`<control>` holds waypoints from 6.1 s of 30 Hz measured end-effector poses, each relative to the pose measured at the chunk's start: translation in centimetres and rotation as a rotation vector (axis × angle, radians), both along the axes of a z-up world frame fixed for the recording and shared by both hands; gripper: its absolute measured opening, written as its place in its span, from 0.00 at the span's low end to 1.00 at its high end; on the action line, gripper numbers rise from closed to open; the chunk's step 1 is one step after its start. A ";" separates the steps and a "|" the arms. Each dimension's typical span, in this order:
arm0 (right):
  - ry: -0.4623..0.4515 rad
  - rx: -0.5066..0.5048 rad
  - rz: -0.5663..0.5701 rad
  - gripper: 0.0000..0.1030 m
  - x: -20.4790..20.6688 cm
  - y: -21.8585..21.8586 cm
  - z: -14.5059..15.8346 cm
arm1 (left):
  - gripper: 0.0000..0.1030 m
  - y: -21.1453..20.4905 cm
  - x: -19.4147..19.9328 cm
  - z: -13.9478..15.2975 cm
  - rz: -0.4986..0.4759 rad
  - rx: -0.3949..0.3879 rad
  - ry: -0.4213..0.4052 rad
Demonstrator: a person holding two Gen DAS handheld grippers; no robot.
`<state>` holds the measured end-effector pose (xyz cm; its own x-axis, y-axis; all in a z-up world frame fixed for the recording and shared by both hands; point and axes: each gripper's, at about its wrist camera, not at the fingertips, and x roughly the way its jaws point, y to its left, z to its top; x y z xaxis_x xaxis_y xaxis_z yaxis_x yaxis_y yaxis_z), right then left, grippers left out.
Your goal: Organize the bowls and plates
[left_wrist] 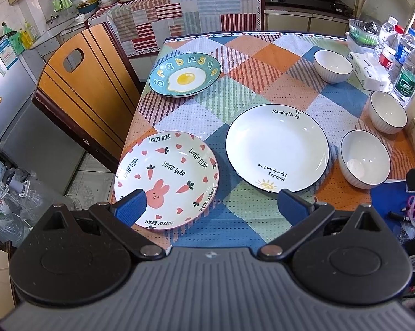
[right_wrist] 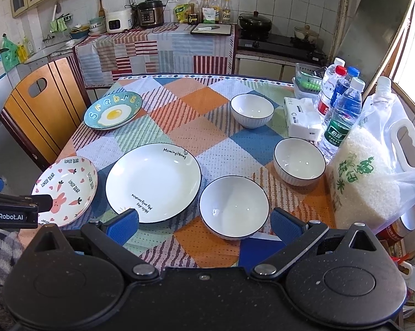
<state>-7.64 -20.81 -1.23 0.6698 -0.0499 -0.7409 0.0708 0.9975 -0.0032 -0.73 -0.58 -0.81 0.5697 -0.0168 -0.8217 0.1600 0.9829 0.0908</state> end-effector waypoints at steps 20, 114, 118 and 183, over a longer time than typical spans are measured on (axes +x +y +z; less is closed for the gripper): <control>-0.264 0.097 0.237 1.00 6.3 -2.7 -1.1 | 0.99 -0.7 4.1 -2.4 0.009 -0.101 -0.011; 0.098 0.266 0.403 0.17 29.9 -11.3 -16.1 | 0.25 -7.1 26.0 -17.6 -0.052 -0.292 0.193; 0.100 0.259 0.387 0.18 30.2 -11.3 -16.4 | 0.25 -7.4 26.2 -17.7 -0.061 -0.282 0.193; 0.070 0.194 0.689 0.72 13.4 11.7 -8.7 | 0.75 12.7 10.7 -11.1 -0.199 -0.100 0.251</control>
<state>5.80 -9.13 -9.95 0.4522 0.5044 -0.7356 -0.5691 0.7982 0.1974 10.00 12.15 -11.91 0.3267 -0.1951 -0.9248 0.3549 0.9322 -0.0713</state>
